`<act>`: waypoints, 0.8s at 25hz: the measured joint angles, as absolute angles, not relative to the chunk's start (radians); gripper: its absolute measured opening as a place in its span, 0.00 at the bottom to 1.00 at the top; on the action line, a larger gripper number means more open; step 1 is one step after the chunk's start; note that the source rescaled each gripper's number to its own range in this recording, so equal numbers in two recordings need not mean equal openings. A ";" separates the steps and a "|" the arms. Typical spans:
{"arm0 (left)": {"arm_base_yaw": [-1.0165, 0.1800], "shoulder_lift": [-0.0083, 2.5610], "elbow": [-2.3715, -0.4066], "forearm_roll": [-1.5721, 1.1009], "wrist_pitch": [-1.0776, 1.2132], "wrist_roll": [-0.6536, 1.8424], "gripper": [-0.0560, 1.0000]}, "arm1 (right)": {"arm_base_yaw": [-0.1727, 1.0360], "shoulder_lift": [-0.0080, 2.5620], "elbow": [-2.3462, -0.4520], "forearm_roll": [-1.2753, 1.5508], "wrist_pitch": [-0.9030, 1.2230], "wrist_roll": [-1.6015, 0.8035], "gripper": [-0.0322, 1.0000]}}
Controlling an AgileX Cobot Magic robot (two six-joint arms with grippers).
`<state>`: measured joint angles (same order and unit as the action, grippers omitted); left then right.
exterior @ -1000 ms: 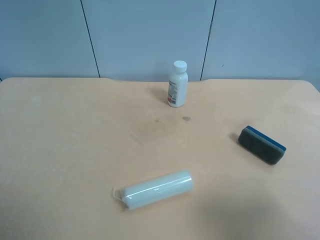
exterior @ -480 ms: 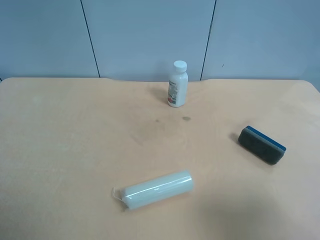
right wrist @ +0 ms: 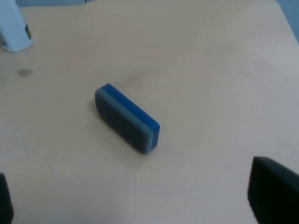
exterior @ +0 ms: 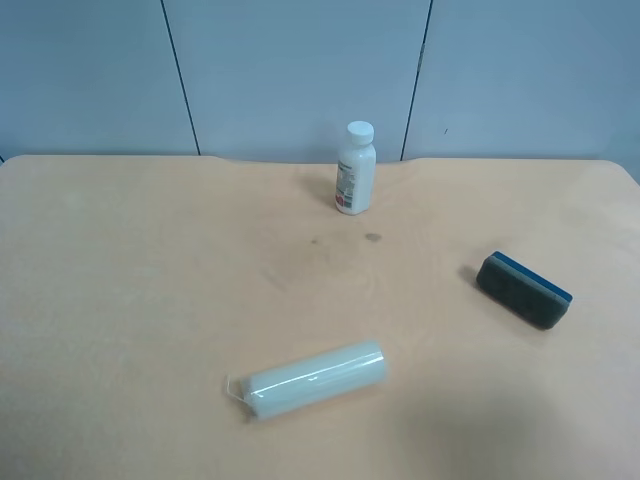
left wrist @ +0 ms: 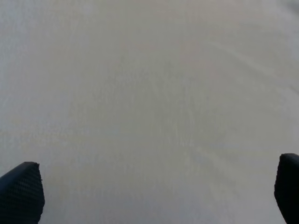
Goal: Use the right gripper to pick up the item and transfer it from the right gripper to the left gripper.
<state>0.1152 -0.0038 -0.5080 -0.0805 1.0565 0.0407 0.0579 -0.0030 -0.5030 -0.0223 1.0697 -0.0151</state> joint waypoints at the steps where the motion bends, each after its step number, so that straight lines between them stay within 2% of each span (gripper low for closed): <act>1: 0.115 -0.004 -0.508 -0.080 1.056 0.041 1.00 | 0.058 -0.003 -0.503 -0.022 1.070 -0.015 0.99; 8: 0.115 -0.004 -0.508 -0.080 1.056 0.041 1.00 | 0.058 0.054 -0.514 -0.016 1.083 -0.015 0.99; 16: 0.115 -0.004 -0.508 -0.080 1.056 0.041 1.00 | 0.061 0.500 -0.704 -0.054 1.128 -0.058 0.98; 20: 0.115 -0.004 -0.508 -0.080 1.056 0.041 1.00 | 0.108 0.712 -0.796 -0.066 1.125 -0.074 0.96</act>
<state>0.1152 -0.0038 -0.5080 -0.0805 1.0565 0.0407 0.1084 0.7120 -0.7963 -0.0664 1.1251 -0.0743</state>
